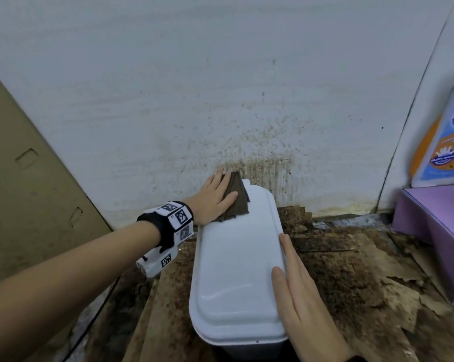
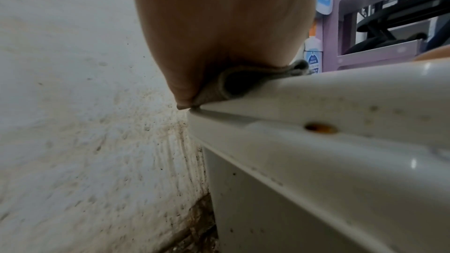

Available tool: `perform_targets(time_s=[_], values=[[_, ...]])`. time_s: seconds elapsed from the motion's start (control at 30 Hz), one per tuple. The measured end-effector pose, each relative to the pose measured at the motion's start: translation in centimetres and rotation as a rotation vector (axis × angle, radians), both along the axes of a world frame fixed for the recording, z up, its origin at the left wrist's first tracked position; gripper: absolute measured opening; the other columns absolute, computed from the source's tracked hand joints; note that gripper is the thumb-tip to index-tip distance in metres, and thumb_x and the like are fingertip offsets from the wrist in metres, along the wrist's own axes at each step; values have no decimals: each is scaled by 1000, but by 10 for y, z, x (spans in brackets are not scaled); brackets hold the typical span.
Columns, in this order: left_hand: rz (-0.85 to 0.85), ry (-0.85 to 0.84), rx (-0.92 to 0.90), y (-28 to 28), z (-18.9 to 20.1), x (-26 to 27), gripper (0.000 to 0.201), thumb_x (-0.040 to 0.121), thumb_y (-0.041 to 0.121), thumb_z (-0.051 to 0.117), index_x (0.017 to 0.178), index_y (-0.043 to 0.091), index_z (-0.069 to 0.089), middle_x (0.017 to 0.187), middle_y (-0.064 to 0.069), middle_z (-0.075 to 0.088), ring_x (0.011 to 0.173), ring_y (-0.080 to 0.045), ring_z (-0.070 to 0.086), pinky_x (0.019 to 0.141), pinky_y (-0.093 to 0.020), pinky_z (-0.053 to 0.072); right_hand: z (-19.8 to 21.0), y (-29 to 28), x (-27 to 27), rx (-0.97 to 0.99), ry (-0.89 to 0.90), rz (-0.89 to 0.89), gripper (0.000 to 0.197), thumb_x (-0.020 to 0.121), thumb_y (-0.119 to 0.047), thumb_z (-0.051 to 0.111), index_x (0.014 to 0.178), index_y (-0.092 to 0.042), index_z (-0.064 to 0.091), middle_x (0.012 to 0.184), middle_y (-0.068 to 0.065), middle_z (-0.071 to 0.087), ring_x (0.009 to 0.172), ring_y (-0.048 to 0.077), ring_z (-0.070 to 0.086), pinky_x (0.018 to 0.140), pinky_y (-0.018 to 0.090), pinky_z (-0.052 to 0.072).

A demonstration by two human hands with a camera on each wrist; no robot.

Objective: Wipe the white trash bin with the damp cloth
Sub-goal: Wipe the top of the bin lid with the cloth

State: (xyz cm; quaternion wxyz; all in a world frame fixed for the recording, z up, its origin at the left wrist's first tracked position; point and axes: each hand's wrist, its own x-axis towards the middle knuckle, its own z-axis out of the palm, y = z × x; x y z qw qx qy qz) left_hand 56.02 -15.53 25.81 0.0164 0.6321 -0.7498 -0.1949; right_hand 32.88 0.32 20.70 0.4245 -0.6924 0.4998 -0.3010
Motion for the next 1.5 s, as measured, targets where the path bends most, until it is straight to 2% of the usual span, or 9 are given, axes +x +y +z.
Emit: perform_targets(time_s=[0.23, 0.33, 0.7, 0.97, 1.2, 1.3, 1.37, 1.43, 1.5], values=[[-18, 4, -40, 32, 2, -6, 62, 111, 38, 19, 161, 14, -10, 167, 5, -17, 154, -18, -20, 119, -28, -17, 2, 2, 0, -28, 50, 15, 60, 102, -54, 18, 151, -51, -16, 153, -46, -16, 138, -27, -16, 110, 3, -1], [14, 66, -15, 56, -6, -2, 67, 109, 46, 22, 161, 21, -12, 166, 8, -25, 152, -20, -27, 126, -41, -9, 1, 2, -1, -30, 49, 18, 60, 102, -54, 18, 151, -51, -16, 154, -45, -16, 138, -27, -15, 112, 6, -1], [-65, 127, 11, 144, -12, -7, 70, 102, 62, 21, 155, 43, -19, 154, 32, -38, 140, 7, -41, 118, -23, -15, -4, 3, 2, -22, -10, -15, 60, 101, -59, 18, 150, -57, -16, 151, -51, -15, 140, -25, -12, 121, 18, 5], [-65, -54, 73, 51, -3, 1, 72, 105, 56, 19, 159, 26, -18, 164, 9, -29, 151, -16, -28, 126, -41, -7, -7, 0, 1, -10, -20, 3, 60, 101, -58, 18, 150, -56, -16, 151, -50, -16, 139, -26, -14, 116, 13, 2], [-79, -177, 66, -13, 11, -9, 71, 108, 51, 19, 161, 16, -11, 169, -4, -19, 157, -24, -13, 127, -39, -2, -9, 1, 1, -34, -38, -19, 60, 102, -56, 21, 152, -55, -12, 154, -47, -11, 141, -25, -10, 120, 15, 6], [-193, -162, -27, -18, 4, -6, 60, 108, 36, 20, 157, 0, 16, 162, -35, 15, 152, -49, 17, 122, -59, 19, -9, 0, -1, -49, -45, -14, 61, 102, -57, 22, 153, -53, -12, 156, -45, -10, 143, -22, -6, 122, 19, 9], [-415, -269, -63, -24, -2, 3, 43, 104, 16, 19, 135, -8, 37, 134, -53, 43, 125, -68, 45, 98, -75, 41, -9, -1, -1, -50, -43, -12, 62, 102, -59, 22, 153, -54, -12, 156, -46, -10, 144, -20, -5, 122, 20, 10], [-478, -433, -5, -15, -1, -4, 74, 106, 28, -12, 135, -17, 40, 139, -56, 32, 131, -72, 33, 102, -77, 34, -9, -1, -1, -51, -42, -16, 62, 101, -61, 22, 153, -54, -13, 156, -45, -10, 145, -19, -3, 122, 21, 10], [-484, -501, -108, -1, -2, -16, 110, 84, 49, -42, 153, -12, 19, 160, -41, 0, 151, -56, 0, 119, -67, 11, -10, -2, -1, -52, -46, -17, 63, 100, -62, 22, 153, -55, -13, 156, -45, -9, 145, -18, -2, 122, 22, 11]])
